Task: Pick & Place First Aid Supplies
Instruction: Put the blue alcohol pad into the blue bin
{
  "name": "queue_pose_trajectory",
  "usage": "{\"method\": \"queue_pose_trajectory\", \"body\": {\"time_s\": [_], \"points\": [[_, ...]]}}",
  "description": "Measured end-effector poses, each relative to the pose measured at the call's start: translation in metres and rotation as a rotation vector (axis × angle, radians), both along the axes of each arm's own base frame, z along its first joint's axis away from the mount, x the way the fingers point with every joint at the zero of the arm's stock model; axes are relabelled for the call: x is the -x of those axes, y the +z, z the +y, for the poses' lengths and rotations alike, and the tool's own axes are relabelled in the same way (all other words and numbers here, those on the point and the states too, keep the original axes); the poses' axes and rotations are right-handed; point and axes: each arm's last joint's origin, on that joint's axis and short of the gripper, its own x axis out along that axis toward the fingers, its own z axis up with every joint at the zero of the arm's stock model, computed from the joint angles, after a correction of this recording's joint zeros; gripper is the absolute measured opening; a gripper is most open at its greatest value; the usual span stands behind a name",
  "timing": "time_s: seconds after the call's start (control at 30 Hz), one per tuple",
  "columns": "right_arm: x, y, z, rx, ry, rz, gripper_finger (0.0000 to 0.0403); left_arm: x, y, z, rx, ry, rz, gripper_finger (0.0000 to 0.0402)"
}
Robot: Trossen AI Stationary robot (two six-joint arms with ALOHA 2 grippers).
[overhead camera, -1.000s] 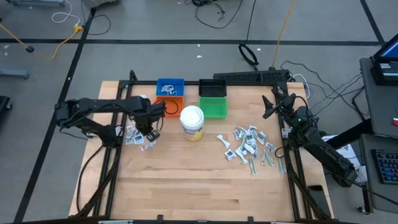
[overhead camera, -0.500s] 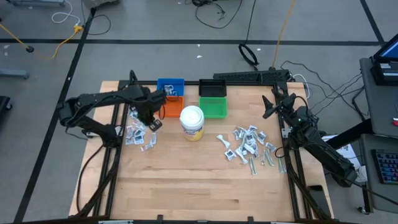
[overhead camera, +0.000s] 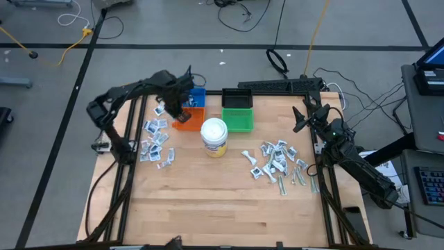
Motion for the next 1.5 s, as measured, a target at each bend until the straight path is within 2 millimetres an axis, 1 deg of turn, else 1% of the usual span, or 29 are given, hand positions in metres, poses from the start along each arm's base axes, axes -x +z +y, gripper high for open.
{"method": "queue_pose_trajectory", "body": {"time_s": [0.3,0.43,0.57,0.67,0.8,0.97,1.03,1.17,1.27,1.33,1.43,1.5], "points": [[0.000,0.000,0.000,0.000,0.000,0.000,0.0274,-0.023,0.006,0.061,-0.035,-0.030,-0.031,0.0003],[0.000,0.000,0.000,0.000,0.000,0.000,0.0274,-0.030,0.007,0.083,-0.046,-0.039,-0.044,0.0004],[0.000,0.000,0.000,0.000,0.000,0.000,0.0274,-0.034,0.006,0.098,-0.062,-0.043,-0.046,0.0003],[0.000,0.000,0.000,0.000,0.000,0.000,0.0274,-0.036,-0.004,0.105,-0.083,-0.041,-0.029,0.0002],[0.000,0.000,0.000,0.000,0.000,0.000,0.0274,-0.043,-0.023,0.113,-0.092,-0.044,-0.008,0.0002],[0.000,0.000,0.000,0.000,0.000,0.000,0.0275,-0.050,-0.045,0.119,-0.088,-0.050,0.010,0.0002],[0.000,0.000,0.000,0.000,0.000,0.000,0.0274,-0.053,-0.049,0.119,-0.085,-0.055,0.012,0.0002],[0.000,0.000,0.000,0.000,0.000,0.000,0.0275,-0.055,-0.050,0.120,-0.101,-0.060,-0.007,0.0009],[0.000,0.000,0.000,0.000,0.000,0.000,0.0274,-0.055,-0.050,0.121,-0.106,-0.057,-0.009,0.0029],[0.000,0.000,0.000,0.000,0.000,0.000,0.0275,-0.055,-0.050,0.121,-0.106,-0.056,-0.009,0.0050],[0.000,0.000,0.000,0.000,0.000,0.000,0.0274,-0.056,-0.050,0.120,-0.090,-0.063,-0.029,0.0096],[0.000,0.000,0.000,0.000,0.000,0.000,0.0275,-0.055,-0.050,0.121,-0.090,-0.053,-0.028,0.0135]]}}
